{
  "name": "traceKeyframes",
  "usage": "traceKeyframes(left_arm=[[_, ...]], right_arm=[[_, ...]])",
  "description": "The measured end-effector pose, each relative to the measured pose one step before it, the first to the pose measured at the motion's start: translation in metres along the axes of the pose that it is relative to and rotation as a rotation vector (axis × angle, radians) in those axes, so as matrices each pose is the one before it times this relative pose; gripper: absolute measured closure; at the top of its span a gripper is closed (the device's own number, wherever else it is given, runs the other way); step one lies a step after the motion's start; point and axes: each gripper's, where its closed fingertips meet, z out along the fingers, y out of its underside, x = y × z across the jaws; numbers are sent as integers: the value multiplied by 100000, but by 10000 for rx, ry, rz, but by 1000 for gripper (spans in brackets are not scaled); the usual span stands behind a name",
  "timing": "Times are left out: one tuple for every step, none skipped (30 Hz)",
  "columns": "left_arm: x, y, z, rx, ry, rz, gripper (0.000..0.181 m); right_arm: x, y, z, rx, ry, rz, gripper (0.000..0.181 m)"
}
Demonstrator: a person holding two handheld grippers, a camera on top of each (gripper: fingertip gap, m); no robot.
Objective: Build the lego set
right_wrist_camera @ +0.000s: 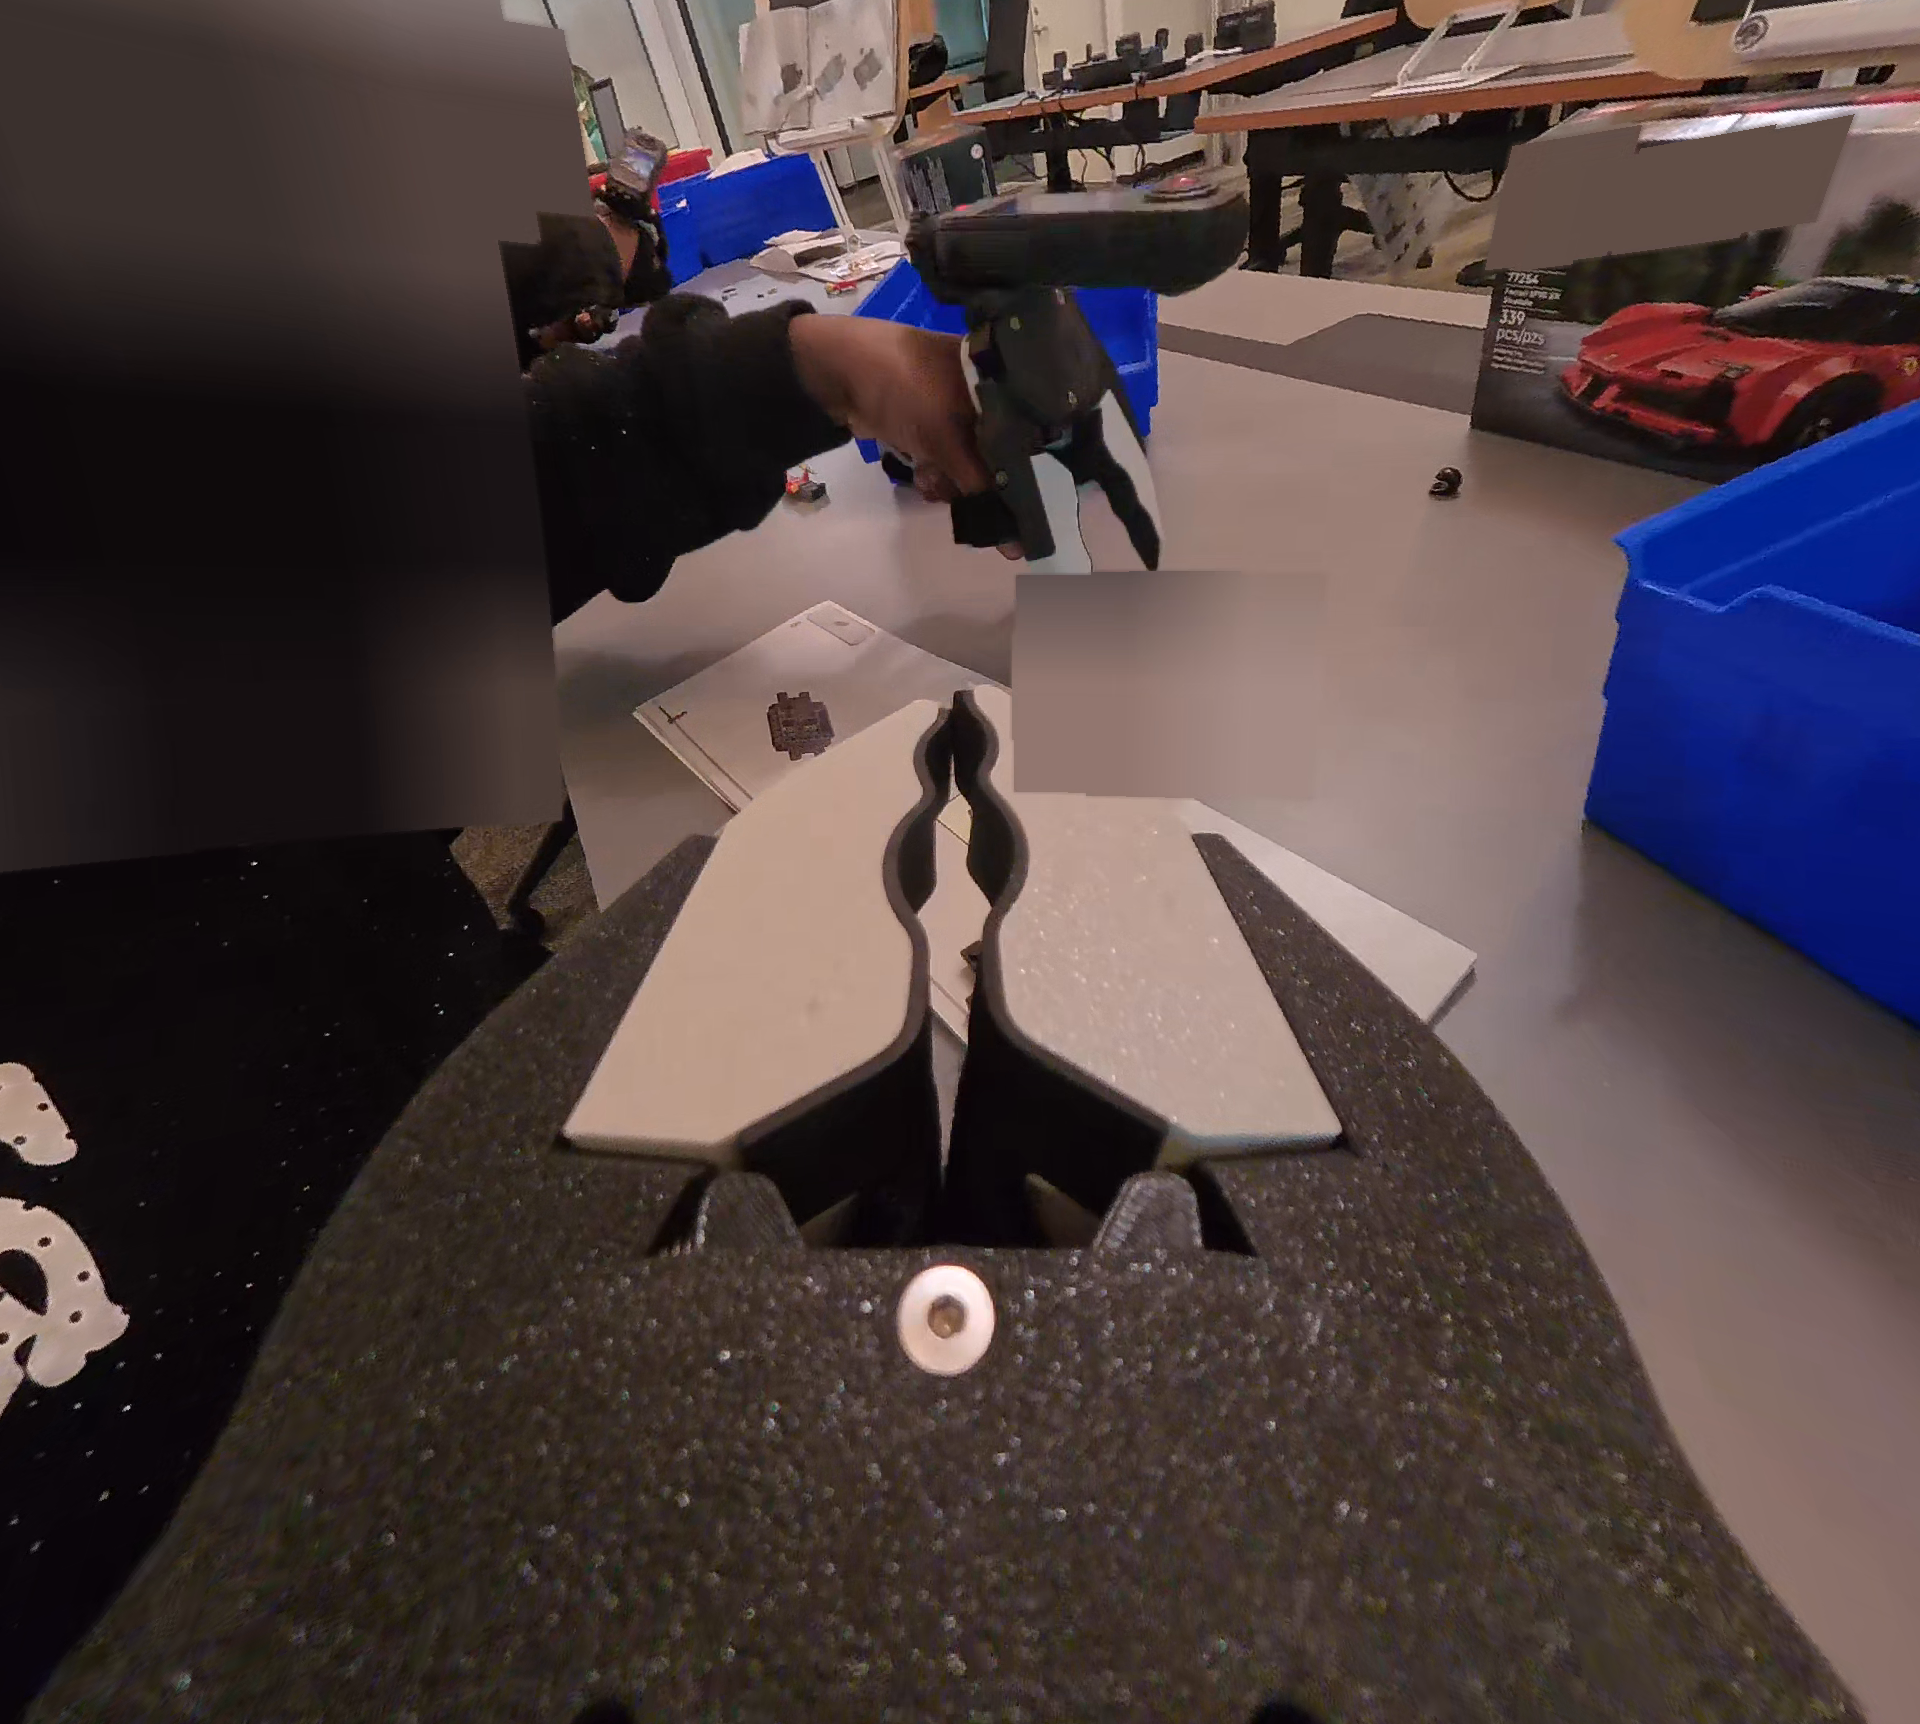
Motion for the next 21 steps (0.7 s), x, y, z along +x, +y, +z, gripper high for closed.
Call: traceKeyframes(left_arm=[[-159, -55, -277, -47, -331, 297, 102], [-103, -472, -399, 270, -242, 110, 102], [13, -934, -514, 640, -147, 80, 106], [301, -1301, -608, 942, -11, 252, 113], [777, -1452, -654, 1109, 177, 551, 122], [1584, -1163, -544, 934, 574, 863, 135], [1979, -724, -288, 575, 746, 877, 149], [1578, -426, 166, 217, 478, 581, 154], [1518, -159, 554, -95, 502, 380, 154], [1806, -159, 743, -127, 740, 295, 154], [1673, -457, 818, 60, 679, 233, 153], [1382, -722, 783, 227, 507, 239, 152], [1120, -851, 672, 301, 381, 290, 150], [892, -787, 584, 267, 301, 321, 146], [443, -599, 554, 162, 120, 246, 141], [191, -201, 563, -51, 73, 139, 135], [119, 194, 545, -275, 145, 78, 133], [200, 399, 509, -324, 236, 64, 132], [159, 368, 460, -235, 228, 23, 132], [24, 193, 366, -57, 164, -46, 136], [62, -74, 240, 132, 211, -114, 138]], right_arm=[[-63, -25, 90, 8, -21, 6, 181], [-50, -16, 67, 1, -18, 7, 181], [5, -3, 10, -10, 33, 4, 181], [85, 25, -79, -21, 94, -4, 181], [122, 86, -132, -49, 124, -3, 181], [168, 163, -171, -79, 140, 5, 181], [196, 281, -159, -120, 159, 15, 181], [265, 429, -115, -175, 181, 47, 181], [230, 537, -45, -210, 163, 75, 181], [192, 591, 8, -211, 128, 105, 181], [159, 601, 58, -197, 121, 150, 181], [135, 599, 58, -194, 123, 167, 181], [175, 550, 32, -177, 166, 151, 181], [236, 467, -25, -138, 224, 143, 181], [289, 402, -34, -96, 264, 159, 181], [247, 383, 25, -77, 244, 190, 181], [146, 399, 108, -64, 187, 254, 181], [24, 406, 179, -43, 92, 337, 181], [-203, 361, 193, 24, -102, 426, 181], [-540, 325, 212, 71, -432, 574, 181], [-722, 377, 169, 3, -671, 723, 181]])
